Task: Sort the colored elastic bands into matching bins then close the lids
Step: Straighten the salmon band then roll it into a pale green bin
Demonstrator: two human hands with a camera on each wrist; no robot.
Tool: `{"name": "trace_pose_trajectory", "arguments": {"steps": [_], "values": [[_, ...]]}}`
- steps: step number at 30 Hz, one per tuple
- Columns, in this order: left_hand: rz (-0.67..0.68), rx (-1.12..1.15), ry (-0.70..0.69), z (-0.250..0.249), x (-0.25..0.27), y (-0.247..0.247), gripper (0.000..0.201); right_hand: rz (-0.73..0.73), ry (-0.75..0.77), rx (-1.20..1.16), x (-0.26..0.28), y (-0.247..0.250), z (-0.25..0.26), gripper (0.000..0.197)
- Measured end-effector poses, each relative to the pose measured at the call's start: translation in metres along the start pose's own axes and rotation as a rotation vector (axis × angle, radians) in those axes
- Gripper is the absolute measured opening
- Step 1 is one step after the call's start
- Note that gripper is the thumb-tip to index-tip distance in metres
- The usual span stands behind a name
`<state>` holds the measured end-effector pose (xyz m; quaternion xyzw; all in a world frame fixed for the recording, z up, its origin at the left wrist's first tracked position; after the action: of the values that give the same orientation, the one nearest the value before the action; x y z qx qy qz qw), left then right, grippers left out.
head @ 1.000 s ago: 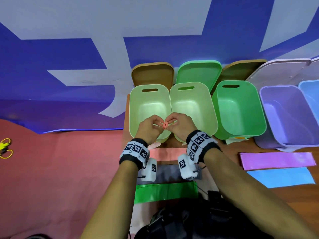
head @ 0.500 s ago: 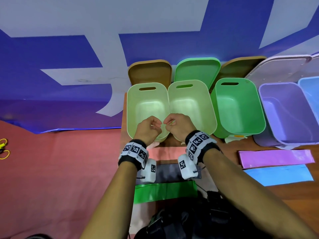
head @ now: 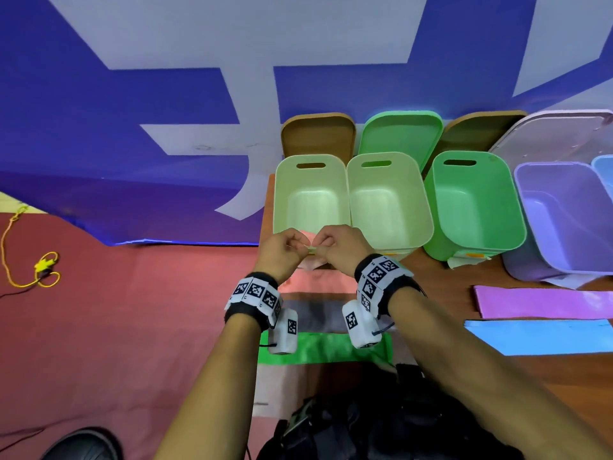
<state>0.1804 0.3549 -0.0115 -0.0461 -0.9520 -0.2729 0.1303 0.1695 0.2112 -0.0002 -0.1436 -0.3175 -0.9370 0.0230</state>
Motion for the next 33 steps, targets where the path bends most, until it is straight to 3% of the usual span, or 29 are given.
{"name": "trace_pose_trajectory", "arguments": {"steps": [4, 7, 9, 11, 19, 21, 26, 30, 33], "values": [[-0.013, 0.011, 0.021, 0.028, 0.018, 0.017, 0.002, 0.092, 0.0, 0.056, 0.009, -0.038, 0.001, 0.017], [-0.003, -0.033, 0.073, 0.06, 0.02, 0.025, 0.004, 0.126, -0.044, 0.013, 0.012, -0.065, -0.006, 0.02], [-0.001, -0.053, 0.093, 0.077, 0.019, 0.029, 0.022, 0.098, -0.047, 0.031, 0.011, -0.077, -0.011, 0.019], [0.01, -0.072, 0.116, 0.092, 0.017, 0.031, 0.026, 0.099, -0.051, 0.097, 0.008, -0.09, -0.016, 0.015], [0.049, -0.106, 0.131, 0.123, -0.006, 0.012, 0.014, 0.19, -0.085, 0.178, -0.011, -0.128, -0.037, 0.021], [0.076, -0.086, 0.144, 0.127, -0.012, 0.004, 0.014, 0.191, -0.107, 0.173, -0.015, -0.132, -0.044, 0.013], [0.124, -0.065, 0.202, 0.144, -0.019, -0.014, 0.031, 0.199, -0.141, 0.169, -0.024, -0.144, -0.052, 0.014], [0.16, -0.095, 0.156, 0.143, -0.025, -0.018, 0.049, 0.227, -0.155, 0.204, -0.028, -0.154, -0.049, 0.014], [0.141, -0.08, 0.145, 0.143, -0.028, -0.017, 0.048, 0.223, -0.155, 0.222, -0.032, -0.156, -0.048, 0.016]]}}
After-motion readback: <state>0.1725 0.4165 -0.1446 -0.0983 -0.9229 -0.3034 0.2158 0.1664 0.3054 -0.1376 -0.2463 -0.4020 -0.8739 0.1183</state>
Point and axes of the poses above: each hand's wrist, its own x-axis away from the middle knuckle, its own y-axis out of the back of the hand, z = x × y, the point moved 9 cm from there along -x, towards the middle knuckle, and after that the axes turned 8 degrees about -z, right-handed, at the moved point
